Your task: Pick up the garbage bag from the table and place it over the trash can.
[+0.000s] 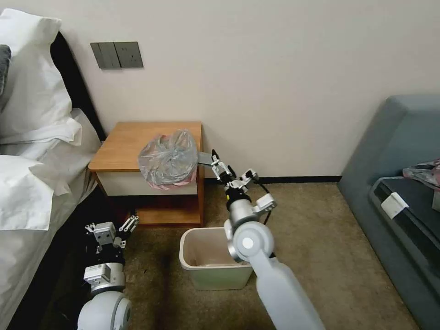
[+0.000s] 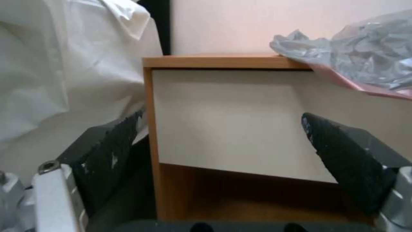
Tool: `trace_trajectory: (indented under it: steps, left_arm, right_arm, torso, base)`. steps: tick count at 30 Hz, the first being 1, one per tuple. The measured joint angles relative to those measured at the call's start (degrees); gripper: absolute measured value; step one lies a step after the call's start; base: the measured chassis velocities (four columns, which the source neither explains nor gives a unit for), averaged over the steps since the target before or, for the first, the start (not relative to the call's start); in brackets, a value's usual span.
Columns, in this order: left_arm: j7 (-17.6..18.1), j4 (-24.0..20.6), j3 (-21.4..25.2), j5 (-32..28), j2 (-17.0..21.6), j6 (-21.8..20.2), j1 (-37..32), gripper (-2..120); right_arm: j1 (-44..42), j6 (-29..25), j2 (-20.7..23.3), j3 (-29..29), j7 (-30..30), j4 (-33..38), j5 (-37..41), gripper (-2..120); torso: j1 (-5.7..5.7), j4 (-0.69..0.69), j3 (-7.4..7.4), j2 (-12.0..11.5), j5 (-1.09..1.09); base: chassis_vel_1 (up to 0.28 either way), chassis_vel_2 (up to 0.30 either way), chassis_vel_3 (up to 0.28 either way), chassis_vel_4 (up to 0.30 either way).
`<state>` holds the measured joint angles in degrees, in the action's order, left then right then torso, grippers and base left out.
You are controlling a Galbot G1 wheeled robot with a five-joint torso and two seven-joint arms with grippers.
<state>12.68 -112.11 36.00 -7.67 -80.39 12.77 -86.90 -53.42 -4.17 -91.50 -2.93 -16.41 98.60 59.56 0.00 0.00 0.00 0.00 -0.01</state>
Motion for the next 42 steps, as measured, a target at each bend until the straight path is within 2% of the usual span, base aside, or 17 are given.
trace_trajectory:
  steps: [11, 31, 42]
  left_arm:
    - [2.81, -0.59, 0.87, 2.20, -1.21, -0.13, -2.59, 98]
    - [4.55, -1.79, 0.75, 5.96, -3.55, 0.90, -5.92, 98]
    - [5.03, -1.30, 0.69, 6.88, -4.32, 1.25, -6.07, 98]
  right_arm:
    - [6.09, 0.26, -0.61, 0.10, 2.20, -9.31, 2.31, 100]
    - [8.46, 6.66, -0.77, -2.09, 5.74, -14.57, 6.38, 100]
    - [9.72, 7.44, -0.71, -2.67, 7.91, -16.10, 6.78, 100]
  torso:
    - [0.00, 0.00, 0.00, 0.00, 0.01]
    - [0.00, 0.00, 0.00, 0.00, 0.01]
    - [0.00, 0.01, 0.00, 0.02, 0.01]
  base:
    - [0.000, 0.000, 0.000, 0.000]
    - [0.000, 0.000, 0.000, 0.000]
    - [0.000, 0.000, 0.000, 0.000]
